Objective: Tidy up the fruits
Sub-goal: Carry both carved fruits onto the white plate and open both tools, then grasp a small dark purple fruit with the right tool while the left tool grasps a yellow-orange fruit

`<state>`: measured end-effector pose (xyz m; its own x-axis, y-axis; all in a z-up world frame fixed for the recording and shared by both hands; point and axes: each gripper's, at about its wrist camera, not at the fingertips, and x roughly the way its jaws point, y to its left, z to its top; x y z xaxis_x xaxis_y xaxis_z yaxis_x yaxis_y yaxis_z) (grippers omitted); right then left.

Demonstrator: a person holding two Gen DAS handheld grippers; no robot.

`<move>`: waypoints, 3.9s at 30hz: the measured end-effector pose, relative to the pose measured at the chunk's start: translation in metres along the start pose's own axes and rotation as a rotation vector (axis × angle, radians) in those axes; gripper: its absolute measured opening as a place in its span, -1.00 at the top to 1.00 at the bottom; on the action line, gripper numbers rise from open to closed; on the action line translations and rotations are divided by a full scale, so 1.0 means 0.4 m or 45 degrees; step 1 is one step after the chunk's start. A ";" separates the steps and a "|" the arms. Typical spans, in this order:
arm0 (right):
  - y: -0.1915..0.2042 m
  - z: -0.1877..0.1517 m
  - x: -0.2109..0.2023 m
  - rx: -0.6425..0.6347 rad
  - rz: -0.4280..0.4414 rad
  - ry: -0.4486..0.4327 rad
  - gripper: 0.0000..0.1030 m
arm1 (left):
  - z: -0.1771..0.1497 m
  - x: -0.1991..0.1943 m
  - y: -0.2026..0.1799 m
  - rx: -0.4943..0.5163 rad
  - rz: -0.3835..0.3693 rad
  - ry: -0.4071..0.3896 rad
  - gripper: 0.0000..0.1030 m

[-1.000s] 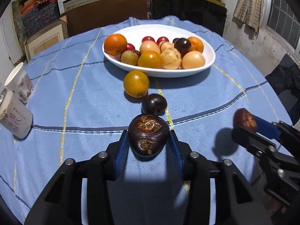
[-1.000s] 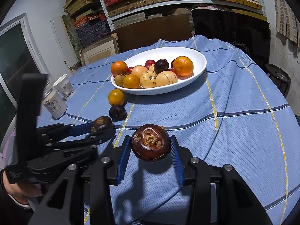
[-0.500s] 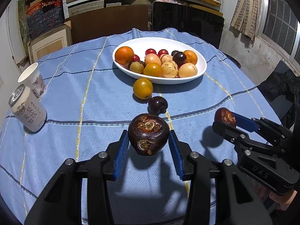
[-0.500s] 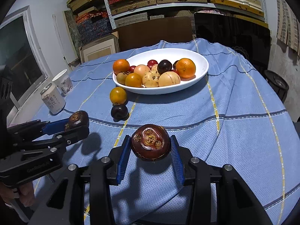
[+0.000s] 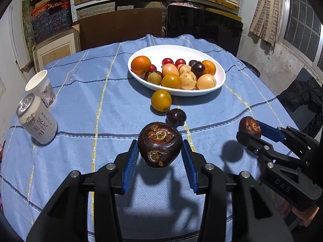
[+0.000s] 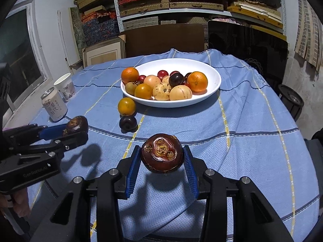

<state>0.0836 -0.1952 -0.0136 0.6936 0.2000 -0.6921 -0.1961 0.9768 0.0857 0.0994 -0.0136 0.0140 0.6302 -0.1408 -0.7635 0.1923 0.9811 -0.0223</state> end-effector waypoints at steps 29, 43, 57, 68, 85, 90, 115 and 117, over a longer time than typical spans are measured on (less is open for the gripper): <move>-0.098 0.334 0.160 0.047 -0.004 -0.126 0.16 | 0.352 0.224 -0.040 0.056 0.018 -0.095 0.18; -0.143 0.363 0.201 0.176 0.122 -0.157 -0.21 | 0.385 0.250 -0.048 0.036 -0.029 -0.165 -0.51; -0.196 0.212 0.038 0.280 0.179 -0.163 -0.32 | 0.213 0.092 0.049 -0.110 -0.139 -0.145 -0.61; -0.024 0.094 0.060 0.034 0.122 -0.014 -0.37 | 0.026 0.014 0.099 -0.079 0.048 -0.122 -0.68; 0.149 0.092 0.202 -0.191 0.070 0.137 -0.32 | -0.001 0.031 0.163 -0.146 0.082 -0.079 -0.76; 0.157 0.099 0.266 -0.189 0.051 0.206 0.14 | -0.001 0.047 0.171 -0.162 0.086 -0.052 -0.76; -0.017 0.055 0.107 0.074 0.152 0.092 0.37 | 0.041 0.134 0.066 -0.064 0.048 -0.018 -0.76; -0.024 0.056 0.101 0.079 0.156 0.078 0.37 | 0.065 0.161 0.053 -0.066 0.019 -0.006 -0.73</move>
<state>0.1291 -0.1948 -0.0265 0.6230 0.3146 -0.7162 -0.2318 0.9487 0.2151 0.1636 -0.0053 -0.0189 0.6365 -0.1270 -0.7608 0.1437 0.9886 -0.0448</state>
